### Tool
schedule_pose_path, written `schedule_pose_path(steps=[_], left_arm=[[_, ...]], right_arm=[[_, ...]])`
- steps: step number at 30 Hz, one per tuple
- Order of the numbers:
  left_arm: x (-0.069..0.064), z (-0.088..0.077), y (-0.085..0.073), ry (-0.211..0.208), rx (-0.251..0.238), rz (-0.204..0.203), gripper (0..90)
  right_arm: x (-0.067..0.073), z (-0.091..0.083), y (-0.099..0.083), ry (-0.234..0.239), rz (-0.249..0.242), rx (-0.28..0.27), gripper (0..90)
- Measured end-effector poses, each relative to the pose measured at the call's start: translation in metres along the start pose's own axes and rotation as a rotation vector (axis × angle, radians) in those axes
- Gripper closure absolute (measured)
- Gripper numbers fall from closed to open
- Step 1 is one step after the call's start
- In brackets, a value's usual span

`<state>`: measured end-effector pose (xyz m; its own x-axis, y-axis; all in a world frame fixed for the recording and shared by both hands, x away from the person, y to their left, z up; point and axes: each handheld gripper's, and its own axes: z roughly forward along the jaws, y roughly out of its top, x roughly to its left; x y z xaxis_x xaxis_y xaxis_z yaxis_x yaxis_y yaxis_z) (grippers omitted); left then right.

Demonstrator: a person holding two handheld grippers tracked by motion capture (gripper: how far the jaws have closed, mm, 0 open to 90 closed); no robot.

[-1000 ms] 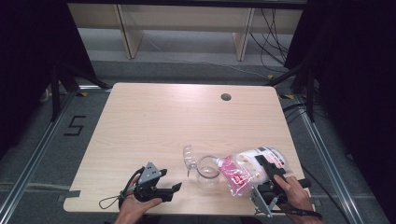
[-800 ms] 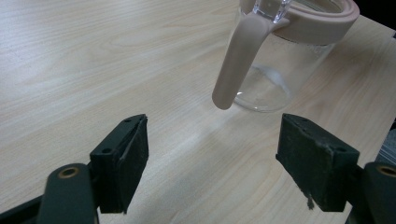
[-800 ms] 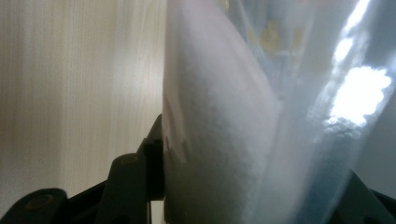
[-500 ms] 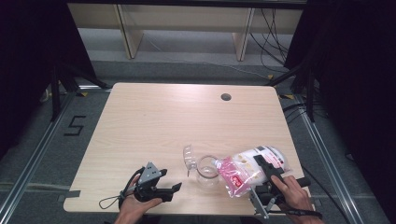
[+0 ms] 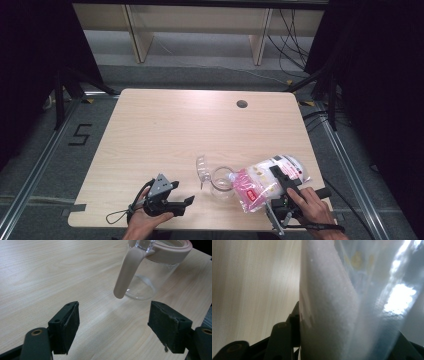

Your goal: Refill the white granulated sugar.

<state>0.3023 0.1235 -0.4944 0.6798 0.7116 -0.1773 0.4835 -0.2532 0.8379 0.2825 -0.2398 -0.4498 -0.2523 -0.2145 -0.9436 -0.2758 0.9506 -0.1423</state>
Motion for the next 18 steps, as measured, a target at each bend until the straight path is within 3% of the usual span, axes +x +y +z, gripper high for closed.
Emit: schedule_pose_path(steps=[1, 2, 3, 4, 7, 9, 11, 12, 13, 15, 17, 18], left_arm=[[-0.0001, 0.0001, 0.0000, 0.000, 0.000, -0.001, 24.6], [0.0000, 0.0001, 0.0000, 0.000, 0.000, 0.000, 24.6], [0.0000, 0.0002, 0.0000, 0.000, 0.000, 0.000, 24.6], [0.0001, 0.0003, 0.0000, -0.001, 0.000, 0.002, 24.6], [-0.0011, 0.0005, -0.0004, 0.004, 0.001, -0.012, 24.6], [-0.0011, 0.0006, -0.0004, 0.004, 0.001, -0.013, 24.6], [-0.0007, 0.0006, -0.0004, 0.004, 0.002, -0.009, 24.6], [-0.0001, 0.0004, -0.0001, 0.002, 0.002, 0.002, 24.6], [0.0001, 0.0004, 0.0000, 0.002, 0.002, 0.005, 24.6], [-0.0010, 0.0006, -0.0004, 0.004, 0.001, -0.014, 24.6], [-0.0010, 0.0005, -0.0004, 0.003, 0.001, -0.012, 24.6], [-0.0010, 0.0004, -0.0003, 0.003, 0.001, -0.012, 24.6]], right_arm=[[0.0023, -0.0002, -0.0003, 0.011, 0.030, 0.013, 53.1], [0.0015, 0.0007, -0.0004, 0.008, 0.013, 0.005, 53.1], [0.0007, 0.0026, -0.0009, -0.025, -0.024, -0.025, 53.1], [0.0014, 0.0019, -0.0005, 0.001, -0.009, -0.002, 53.2], [-0.0008, 0.0027, -0.0004, -0.006, -0.044, -0.002, 53.3], [0.0002, 0.0026, -0.0003, -0.003, -0.022, 0.008, 53.4], [-0.0008, 0.0041, -0.0001, -0.024, -0.055, -0.009, 53.5], [-0.0015, 0.0045, 0.0002, -0.015, -0.066, -0.008, 53.5], [-0.0008, 0.0028, 0.0007, 0.018, -0.045, 0.023, 53.6], [-0.0019, 0.0032, 0.0013, 0.018, -0.043, 0.024, 53.6], [-0.0048, 0.0037, 0.0020, 0.017, -0.075, 0.018, 53.7], [-0.0038, 0.0036, 0.0018, 0.018, -0.061, 0.023, 53.8]])
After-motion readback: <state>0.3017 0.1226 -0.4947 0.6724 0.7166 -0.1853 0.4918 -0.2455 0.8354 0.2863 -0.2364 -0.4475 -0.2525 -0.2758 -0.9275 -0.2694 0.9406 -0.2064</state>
